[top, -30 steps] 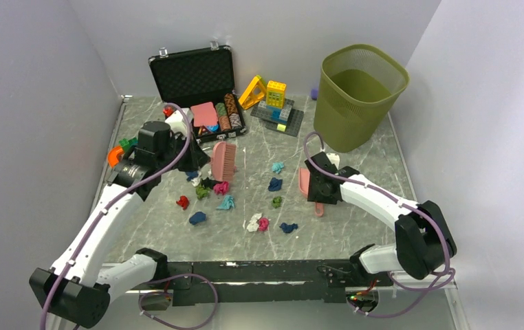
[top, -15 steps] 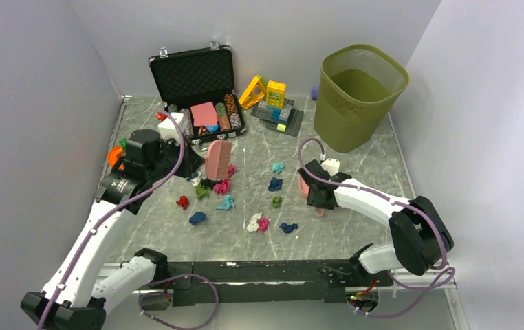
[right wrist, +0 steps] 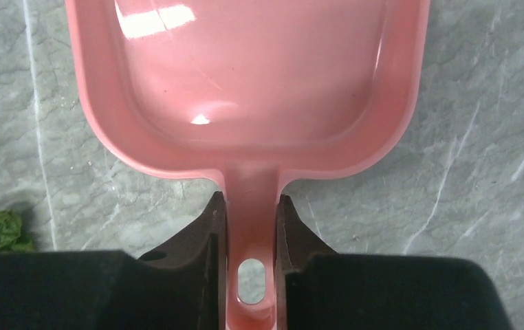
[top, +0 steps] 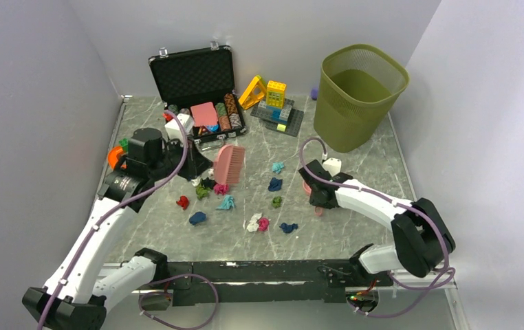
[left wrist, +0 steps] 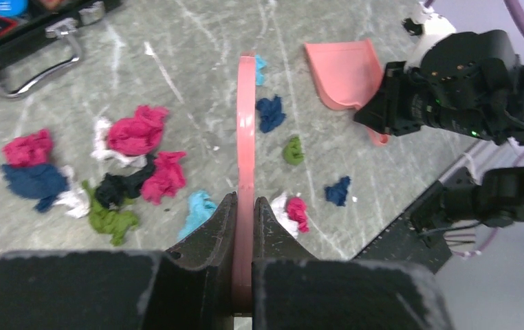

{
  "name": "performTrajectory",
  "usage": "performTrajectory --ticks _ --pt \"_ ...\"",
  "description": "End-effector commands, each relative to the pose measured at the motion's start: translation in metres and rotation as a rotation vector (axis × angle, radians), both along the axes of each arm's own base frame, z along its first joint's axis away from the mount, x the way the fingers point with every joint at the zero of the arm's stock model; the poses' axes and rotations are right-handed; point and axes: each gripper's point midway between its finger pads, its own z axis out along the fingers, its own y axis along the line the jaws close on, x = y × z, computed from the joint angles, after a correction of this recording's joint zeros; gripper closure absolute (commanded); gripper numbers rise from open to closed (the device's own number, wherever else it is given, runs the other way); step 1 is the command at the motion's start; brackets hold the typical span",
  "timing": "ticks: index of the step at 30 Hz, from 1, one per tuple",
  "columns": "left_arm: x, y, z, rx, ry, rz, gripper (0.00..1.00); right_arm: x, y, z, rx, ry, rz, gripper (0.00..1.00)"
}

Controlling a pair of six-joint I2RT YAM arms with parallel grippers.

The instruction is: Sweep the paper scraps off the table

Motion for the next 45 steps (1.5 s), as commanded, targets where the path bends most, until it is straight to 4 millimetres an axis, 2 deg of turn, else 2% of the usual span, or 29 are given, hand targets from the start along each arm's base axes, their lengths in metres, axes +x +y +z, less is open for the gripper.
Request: performTrajectory --ticks 1,5,7,11,15,20,22,24,26,29,32,34,38,40,41,45 --pt "-0.013 -0.041 0.018 -0.181 0.025 -0.163 1.00 0.007 0.006 0.038 0.059 -0.085 -0.003 1.00" --pt "-0.035 -0.098 0.014 -0.256 0.102 -0.310 1.00 0.006 -0.006 0.070 0.036 -0.136 -0.033 1.00" --pt "-0.046 -0.125 0.014 -0.283 0.132 -0.382 1.00 0.003 -0.020 0.086 0.002 -0.164 -0.080 1.00" --pt "-0.061 -0.163 0.002 -0.303 0.250 -0.490 1.00 -0.005 -0.050 0.114 -0.069 -0.219 -0.188 1.00" --pt "-0.062 -0.187 -0.036 -0.226 0.382 -0.520 1.00 -0.015 -0.070 0.126 -0.123 -0.238 -0.248 1.00" --pt "-0.063 -0.214 -0.084 -0.143 0.544 -0.515 1.00 -0.019 -0.073 0.128 -0.106 -0.256 -0.248 1.00" --pt "-0.060 -0.219 -0.100 -0.110 0.578 -0.494 1.00 -0.019 -0.071 0.126 -0.086 -0.261 -0.242 1.00" --pt "-0.054 -0.212 -0.121 -0.020 0.597 -0.428 1.00 -0.019 -0.068 0.125 -0.067 -0.263 -0.235 1.00" --pt "-0.042 -0.194 -0.137 0.117 0.588 -0.336 1.00 -0.019 -0.066 0.124 -0.055 -0.262 -0.234 1.00" --pt "-0.029 -0.148 -0.149 0.334 0.541 -0.183 1.00 -0.019 -0.065 0.121 -0.052 -0.255 -0.230 1.00" --pt "-0.015 -0.094 -0.139 0.465 0.457 -0.026 1.00 -0.019 -0.062 0.118 -0.038 -0.253 -0.218 1.00" --pt "-0.003 -0.063 -0.127 0.471 0.421 0.054 1.00 -0.018 -0.059 0.116 -0.024 -0.250 -0.212 1.00" --pt "0.014 -0.025 -0.098 0.452 0.366 0.136 1.00 -0.016 -0.054 0.115 -0.007 -0.246 -0.197 1.00" --pt "0.015 -0.022 -0.076 0.424 0.342 0.122 1.00 -0.015 -0.053 0.117 -0.005 -0.247 -0.195 1.00" --pt "0.013 -0.028 -0.064 0.375 0.332 0.088 1.00 -0.015 -0.053 0.117 -0.007 -0.246 -0.193 1.00" --pt "0.014 -0.076 -0.018 0.113 0.256 -0.069 1.00 -0.013 -0.051 0.119 -0.002 -0.252 -0.183 1.00"
